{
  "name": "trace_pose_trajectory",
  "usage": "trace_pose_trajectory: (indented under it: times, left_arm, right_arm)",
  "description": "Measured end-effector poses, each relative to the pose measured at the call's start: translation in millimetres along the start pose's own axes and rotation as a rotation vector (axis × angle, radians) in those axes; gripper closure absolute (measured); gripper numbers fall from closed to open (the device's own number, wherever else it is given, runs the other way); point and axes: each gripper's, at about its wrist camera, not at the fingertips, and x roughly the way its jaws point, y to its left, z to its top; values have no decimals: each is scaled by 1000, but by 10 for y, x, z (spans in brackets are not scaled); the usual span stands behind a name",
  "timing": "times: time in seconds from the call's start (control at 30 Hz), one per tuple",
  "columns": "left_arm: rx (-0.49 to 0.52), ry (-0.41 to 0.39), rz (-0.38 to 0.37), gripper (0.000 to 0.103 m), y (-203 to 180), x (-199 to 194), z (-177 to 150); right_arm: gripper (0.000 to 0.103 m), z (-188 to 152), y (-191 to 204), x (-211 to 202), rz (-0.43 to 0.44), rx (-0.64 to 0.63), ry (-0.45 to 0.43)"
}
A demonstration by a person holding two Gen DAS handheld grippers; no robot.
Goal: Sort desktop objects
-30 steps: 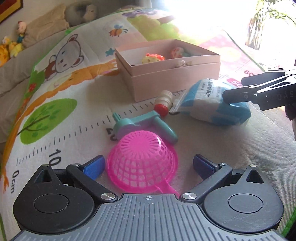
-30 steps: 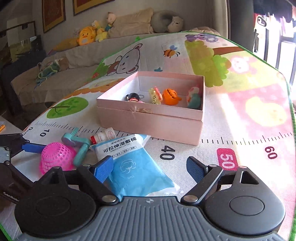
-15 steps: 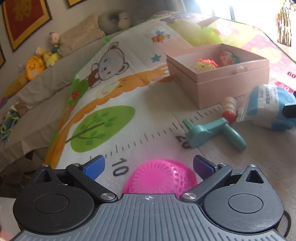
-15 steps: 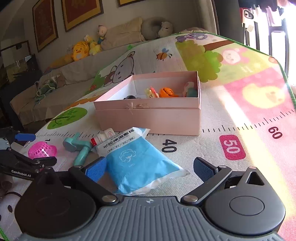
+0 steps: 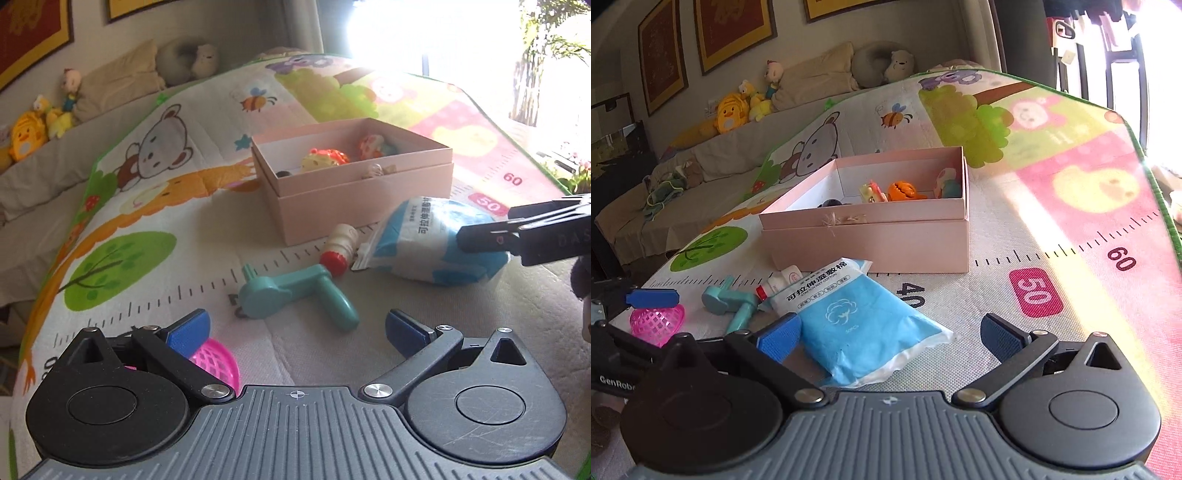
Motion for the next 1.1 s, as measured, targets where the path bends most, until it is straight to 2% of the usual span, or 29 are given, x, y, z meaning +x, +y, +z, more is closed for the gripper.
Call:
trace_pose_trajectory:
  times: [0.17, 0.27, 0.37, 0.47, 0.6, 0.73, 0.87, 1.0, 1.1]
  left_arm:
    - [-75, 8, 48, 0, 163, -348, -104]
    - [-125, 34, 68, 0, 244, -427, -131]
    - [-162, 52, 66, 0, 304, -415, -152]
    - [-175, 67, 78, 0, 332, -318, -152]
    - [-173, 43, 66, 0, 361, -169, -71]
    - [-126, -1, 9, 0, 352, 32, 43]
    - [-108, -41, -1, 0, 340, 40, 163]
    - [-96, -85, 51, 0, 367, -156, 158]
    - [-114, -67, 79, 0, 436, -274, 70]
  right_arm:
    - [0, 2, 3, 11, -9, 5, 6]
    - [0, -4, 28, 2, -26, -4, 0]
    - [0, -7, 50, -62, -64, -10, -28]
    - [0, -2, 56, -144, -71, -14, -41]
    - [0, 24, 87, -273, -47, -44, -56]
    - [0, 50, 224, -349, 3, -130, -62]
    - [0, 4, 420, -346, 38, -257, -56]
    - [0, -38, 594, -210, -94, -441, -96]
    - [0, 57, 567, -40, -116, -472, -61]
